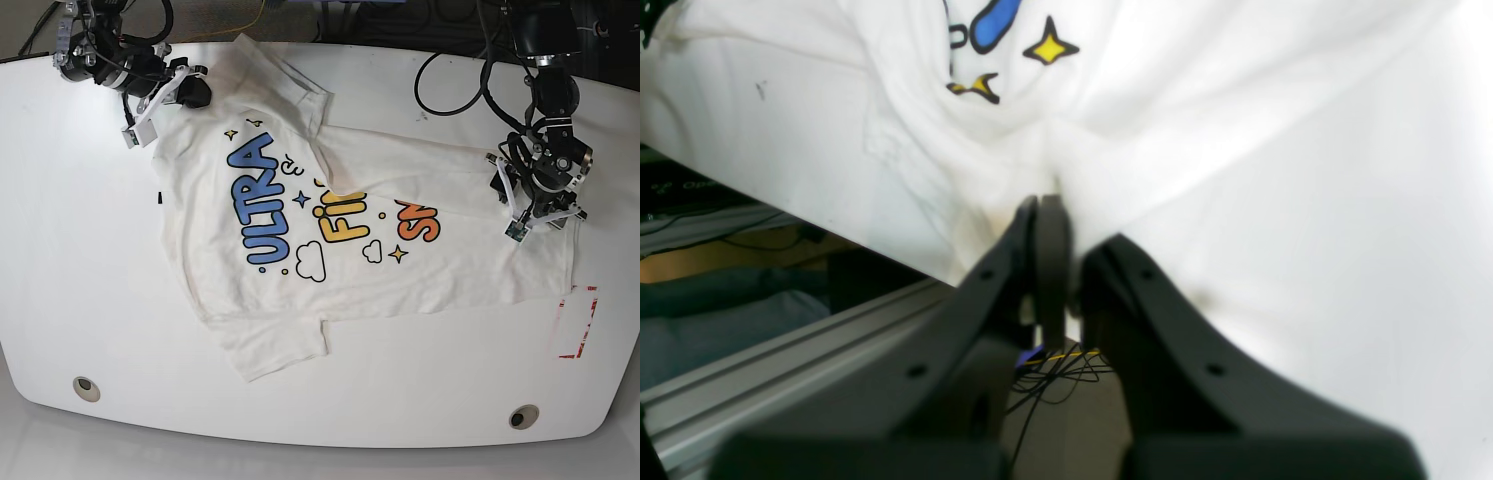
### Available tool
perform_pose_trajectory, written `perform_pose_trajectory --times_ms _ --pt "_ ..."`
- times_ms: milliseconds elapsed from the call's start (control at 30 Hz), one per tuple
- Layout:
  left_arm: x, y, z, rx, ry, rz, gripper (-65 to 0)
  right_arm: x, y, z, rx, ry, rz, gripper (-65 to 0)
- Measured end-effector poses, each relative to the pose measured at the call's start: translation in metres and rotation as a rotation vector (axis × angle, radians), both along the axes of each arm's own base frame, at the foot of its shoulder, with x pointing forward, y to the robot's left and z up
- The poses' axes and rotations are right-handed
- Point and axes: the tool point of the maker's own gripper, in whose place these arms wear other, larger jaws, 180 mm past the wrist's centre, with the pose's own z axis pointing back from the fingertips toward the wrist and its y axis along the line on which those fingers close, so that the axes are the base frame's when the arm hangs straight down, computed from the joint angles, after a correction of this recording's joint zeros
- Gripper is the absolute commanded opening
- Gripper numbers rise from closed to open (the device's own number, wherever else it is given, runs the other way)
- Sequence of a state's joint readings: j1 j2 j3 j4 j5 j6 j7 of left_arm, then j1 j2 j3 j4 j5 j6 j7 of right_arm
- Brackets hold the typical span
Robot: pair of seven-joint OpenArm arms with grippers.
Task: Layout the t-shirt on the table in an organized manner, then fold the t-shirt properly
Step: 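Release and regrasp the shirt hem edge with the left gripper, then pull the grasped hem with the left gripper away from the shirt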
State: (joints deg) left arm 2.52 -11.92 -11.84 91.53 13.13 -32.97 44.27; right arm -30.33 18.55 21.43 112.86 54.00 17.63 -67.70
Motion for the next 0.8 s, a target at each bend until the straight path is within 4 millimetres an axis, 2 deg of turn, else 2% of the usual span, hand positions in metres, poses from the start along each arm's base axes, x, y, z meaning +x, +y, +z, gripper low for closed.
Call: perform_pose_trajectory --times_ms 100,333,633,800 --pt "0.000 0.000 0.000 0.003 0.000 0.000 -48.1 0.000 0.000 0.000 0.000 0.000 0.000 -65.0" --pt "0.000 0.002 0.000 0.006 0.000 0.000 -61.9 0.000 0.000 0.000 0.000 0.000 0.000 -65.0" --pt "0.000 0.016 0.007 0.020 -0.015 0.026 -61.6 0.000 0.000 0.000 0.001 0.000 -0.001 -65.0" --pt "0.004 0.038 0.038 0.044 -0.102 0.091 -61.6 0.000 0.001 0.000 0.002 0.000 -0.001 -65.0"
